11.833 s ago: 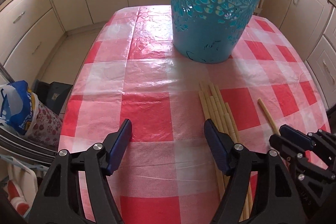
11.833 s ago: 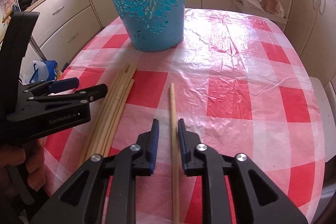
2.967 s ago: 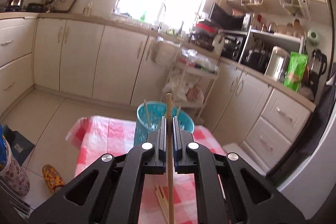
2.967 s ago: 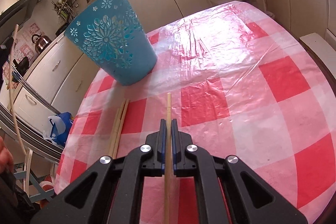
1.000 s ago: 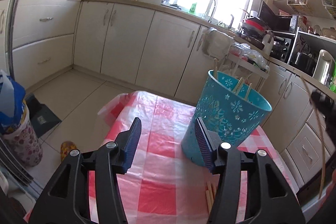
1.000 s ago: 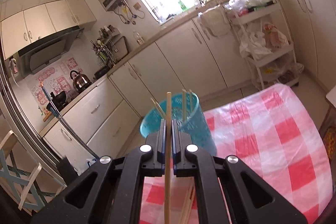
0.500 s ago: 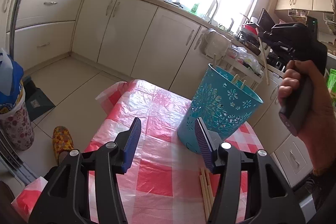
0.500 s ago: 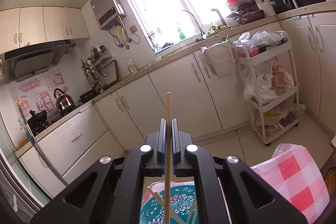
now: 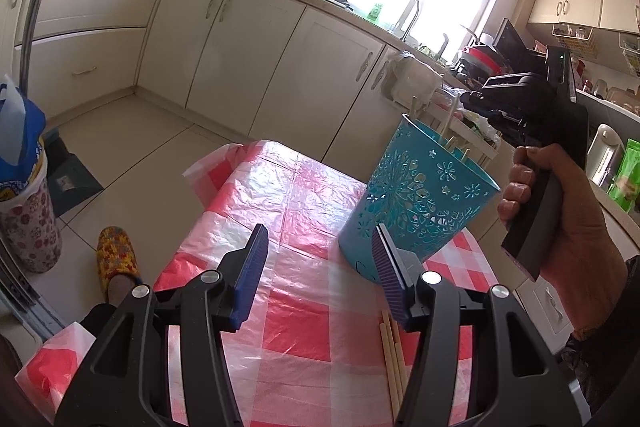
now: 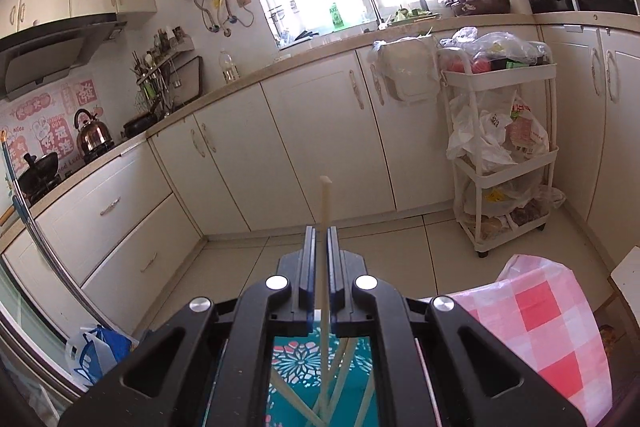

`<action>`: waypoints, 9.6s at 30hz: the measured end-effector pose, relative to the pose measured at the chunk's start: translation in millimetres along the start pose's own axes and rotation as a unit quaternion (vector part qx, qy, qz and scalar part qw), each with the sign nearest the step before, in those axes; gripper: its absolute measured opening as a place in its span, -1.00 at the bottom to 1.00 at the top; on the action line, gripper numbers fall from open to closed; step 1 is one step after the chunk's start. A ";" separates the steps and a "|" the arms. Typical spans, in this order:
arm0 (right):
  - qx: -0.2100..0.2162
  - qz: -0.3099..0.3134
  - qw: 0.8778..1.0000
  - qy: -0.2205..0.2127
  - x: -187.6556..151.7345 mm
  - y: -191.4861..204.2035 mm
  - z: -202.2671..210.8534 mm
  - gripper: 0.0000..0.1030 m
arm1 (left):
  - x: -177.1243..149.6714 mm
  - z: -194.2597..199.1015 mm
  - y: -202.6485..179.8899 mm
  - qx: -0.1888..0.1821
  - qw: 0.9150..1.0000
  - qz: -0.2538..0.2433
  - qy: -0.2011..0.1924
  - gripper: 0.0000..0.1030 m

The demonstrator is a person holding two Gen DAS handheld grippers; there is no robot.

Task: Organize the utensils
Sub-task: 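Lower the right gripper's chopstick into the basket and open it, then move both open grippers back down to the chopstick pile, then grasp a chopstick with the right gripper while the left gripper grasps another, then carry both chopsticks over the basket while the left gripper opens to drop its chopstick, then lower the right gripper's chopstick into the basket and open it, then grasp a chopstick with the right gripper while the left gripper returns to the pile, then grasp a chopstick with the left gripper while the right gripper holds its chopstick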

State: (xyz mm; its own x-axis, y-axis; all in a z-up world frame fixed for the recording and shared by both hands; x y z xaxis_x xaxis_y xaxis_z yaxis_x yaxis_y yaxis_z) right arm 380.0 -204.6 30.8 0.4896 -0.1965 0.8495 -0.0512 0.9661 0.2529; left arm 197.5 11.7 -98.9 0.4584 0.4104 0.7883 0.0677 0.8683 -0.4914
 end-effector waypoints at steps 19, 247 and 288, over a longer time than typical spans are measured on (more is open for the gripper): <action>-0.006 0.000 0.995 0.100 -137.3 -48.1 123.5 -0.48 | 0.1 40.6 -16.8 0.022 0.999 -0.016 0.027 0.17; 0.016 0.065 0.959 0.275 -258.8 -25.1 93.3 -0.66 | -18.7 -23.7 35.1 0.011 0.997 0.071 0.024 0.51; -0.024 0.038 0.965 0.258 -242.6 -97.9 99.0 -0.88 | -101.3 -86.6 -100.1 -0.011 0.941 -0.178 0.288 -0.91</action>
State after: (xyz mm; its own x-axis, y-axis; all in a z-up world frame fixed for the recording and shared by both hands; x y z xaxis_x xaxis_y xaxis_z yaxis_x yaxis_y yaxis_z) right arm 180.0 -268.1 -154.3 0.8548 -0.0278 0.5182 -0.0692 0.9836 0.1668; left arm 221.0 -140.9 -161.6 0.8069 -0.1292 0.5763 0.3225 0.9139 -0.2467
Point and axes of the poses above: each gripper's, at about its wrist camera, not at the fingertips, and z roughly against the way its jaws point, y to its left, x to its top, the point moved 7 cm from there along -z, roughly the way its jaws point, and after that the axes turned 8 degrees about -x, right-handed, at the moved point
